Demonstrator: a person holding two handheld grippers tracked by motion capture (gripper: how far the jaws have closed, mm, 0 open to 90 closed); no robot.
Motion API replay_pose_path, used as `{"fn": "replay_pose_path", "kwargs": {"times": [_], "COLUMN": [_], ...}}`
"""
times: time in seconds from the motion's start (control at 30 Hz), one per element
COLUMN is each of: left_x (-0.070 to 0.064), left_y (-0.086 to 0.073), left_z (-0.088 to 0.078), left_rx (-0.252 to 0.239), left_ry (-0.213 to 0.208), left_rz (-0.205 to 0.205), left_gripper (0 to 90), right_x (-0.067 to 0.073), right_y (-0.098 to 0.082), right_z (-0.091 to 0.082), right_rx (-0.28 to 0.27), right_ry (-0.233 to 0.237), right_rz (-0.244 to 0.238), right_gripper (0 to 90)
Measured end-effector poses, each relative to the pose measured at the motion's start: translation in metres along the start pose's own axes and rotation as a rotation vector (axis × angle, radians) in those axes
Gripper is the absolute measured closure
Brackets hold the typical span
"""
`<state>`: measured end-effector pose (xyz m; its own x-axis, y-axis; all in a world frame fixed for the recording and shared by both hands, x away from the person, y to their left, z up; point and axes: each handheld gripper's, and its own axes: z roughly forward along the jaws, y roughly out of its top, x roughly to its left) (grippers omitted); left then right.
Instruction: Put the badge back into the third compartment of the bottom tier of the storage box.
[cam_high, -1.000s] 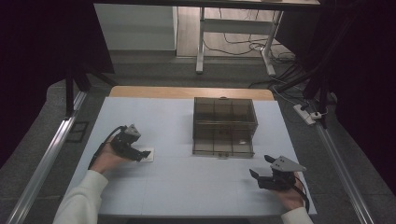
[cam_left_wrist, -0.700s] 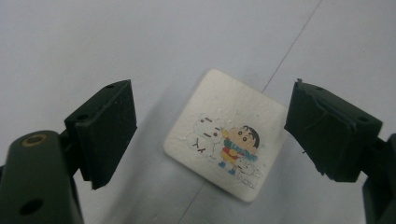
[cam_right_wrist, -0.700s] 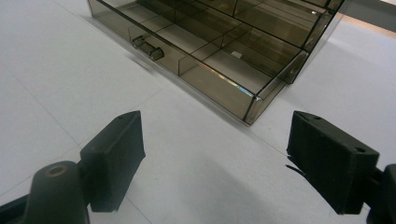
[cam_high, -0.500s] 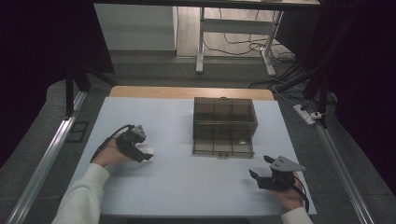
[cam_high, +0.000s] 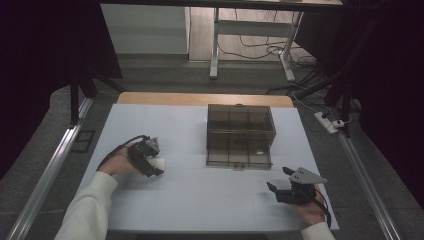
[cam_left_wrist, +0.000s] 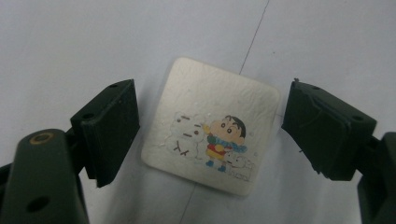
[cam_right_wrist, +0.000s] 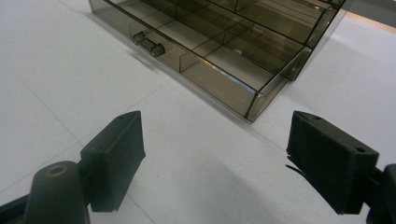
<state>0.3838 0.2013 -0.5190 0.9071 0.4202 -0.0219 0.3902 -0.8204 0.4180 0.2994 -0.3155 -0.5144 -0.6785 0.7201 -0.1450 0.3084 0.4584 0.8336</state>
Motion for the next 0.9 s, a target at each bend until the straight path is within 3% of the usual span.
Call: {"fn": "replay_pose_path", "kwargs": {"times": [0.3,0.63,0.9], "left_x": [0.0024,0.0017,0.0009], "left_y": [-0.0019,-0.0007,-0.0007], "left_z": [0.004,0.0018,0.0012], "left_rx": [0.015,0.02,0.017], "left_ry": [-0.013,-0.019,-0.014], "left_rz": [0.02,0.063,0.07], "left_gripper": [20.1,32.7,33.2], "right_x": [-0.0007,-0.0011,-0.0014], "right_y": [-0.0004,-0.0006,-0.0008], "right_z": [-0.0001,-0.0007,-0.0017], "right_rx": [-0.004,-0.008,-0.009], "right_ry": [0.002,0.003,0.002], "right_rz": [0.006,0.008,0.008], "right_gripper": [18.9,19.0,19.2]}}
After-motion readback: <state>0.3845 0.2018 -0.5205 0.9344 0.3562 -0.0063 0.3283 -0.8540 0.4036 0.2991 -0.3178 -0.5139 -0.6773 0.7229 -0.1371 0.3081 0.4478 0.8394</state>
